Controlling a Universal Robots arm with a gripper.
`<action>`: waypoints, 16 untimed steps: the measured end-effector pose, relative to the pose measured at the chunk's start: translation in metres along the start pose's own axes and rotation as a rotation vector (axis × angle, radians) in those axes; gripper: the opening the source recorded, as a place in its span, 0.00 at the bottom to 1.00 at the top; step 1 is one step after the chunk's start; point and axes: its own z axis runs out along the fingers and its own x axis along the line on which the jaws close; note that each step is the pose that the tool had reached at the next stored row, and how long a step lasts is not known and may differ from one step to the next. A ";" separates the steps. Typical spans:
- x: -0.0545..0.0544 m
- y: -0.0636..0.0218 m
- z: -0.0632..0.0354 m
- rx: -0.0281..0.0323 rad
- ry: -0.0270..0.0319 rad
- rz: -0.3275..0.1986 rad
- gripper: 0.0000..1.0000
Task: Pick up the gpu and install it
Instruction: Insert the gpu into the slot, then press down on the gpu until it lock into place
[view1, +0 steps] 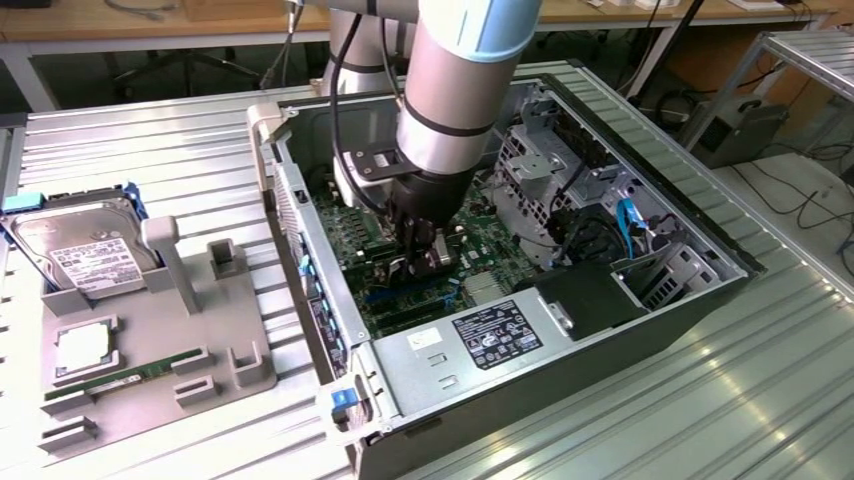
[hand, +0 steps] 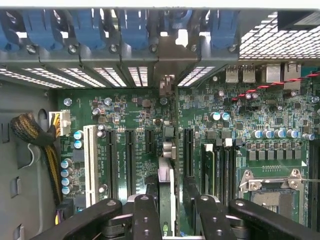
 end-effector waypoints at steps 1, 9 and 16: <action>0.000 0.0000 -0.0012 0.0000 0.0000 0.000 0.34; -0.001 0.0007 -0.0289 0.0000 0.0000 0.000 0.34; -0.002 0.0020 -0.0308 0.0000 -0.0001 -0.002 0.11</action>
